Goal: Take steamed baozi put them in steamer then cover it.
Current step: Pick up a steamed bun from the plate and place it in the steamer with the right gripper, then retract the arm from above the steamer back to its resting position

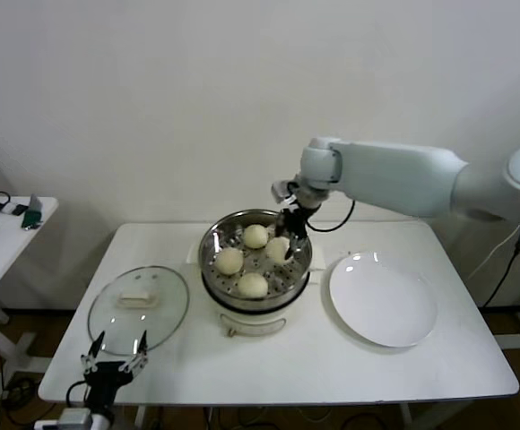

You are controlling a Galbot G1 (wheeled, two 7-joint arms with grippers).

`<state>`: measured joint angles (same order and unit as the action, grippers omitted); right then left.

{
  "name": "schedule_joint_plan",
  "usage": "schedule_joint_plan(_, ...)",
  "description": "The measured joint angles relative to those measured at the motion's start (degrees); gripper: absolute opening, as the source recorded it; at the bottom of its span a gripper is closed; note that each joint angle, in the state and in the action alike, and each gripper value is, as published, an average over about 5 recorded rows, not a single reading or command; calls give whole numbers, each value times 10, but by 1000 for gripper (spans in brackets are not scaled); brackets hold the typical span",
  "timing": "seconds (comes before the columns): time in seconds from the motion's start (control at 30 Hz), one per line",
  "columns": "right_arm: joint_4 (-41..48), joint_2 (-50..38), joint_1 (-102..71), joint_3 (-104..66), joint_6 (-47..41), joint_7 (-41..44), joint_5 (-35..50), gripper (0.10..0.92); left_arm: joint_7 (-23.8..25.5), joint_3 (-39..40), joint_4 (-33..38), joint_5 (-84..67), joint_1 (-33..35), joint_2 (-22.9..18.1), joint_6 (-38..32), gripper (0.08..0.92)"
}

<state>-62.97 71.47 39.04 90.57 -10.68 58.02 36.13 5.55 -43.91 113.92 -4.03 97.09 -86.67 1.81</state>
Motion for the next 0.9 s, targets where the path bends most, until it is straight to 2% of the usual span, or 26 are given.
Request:
schedule_joint_plan(0.47, 26, 21, -29, 5, -3, -2, -30, 624, 0, -2, -1, -5, 1, 3, 0, 823)
schedule_joint_plan(0.6, 33, 22, -32, 1, -1, -1, -29, 675, 0, -3, 0, -6, 2, 5, 0, 823)
schedule_joint_plan(0.77, 36, 20, -31, -5, 6, 5, -20, 806, 0, -3, 2, -7, 2, 5, 1, 823)
schedule_joint_plan(0.9, 36, 12, -20, -14, 11, 10, -3, 821, 0, -3, 5, -7, 2, 6, 3, 823)
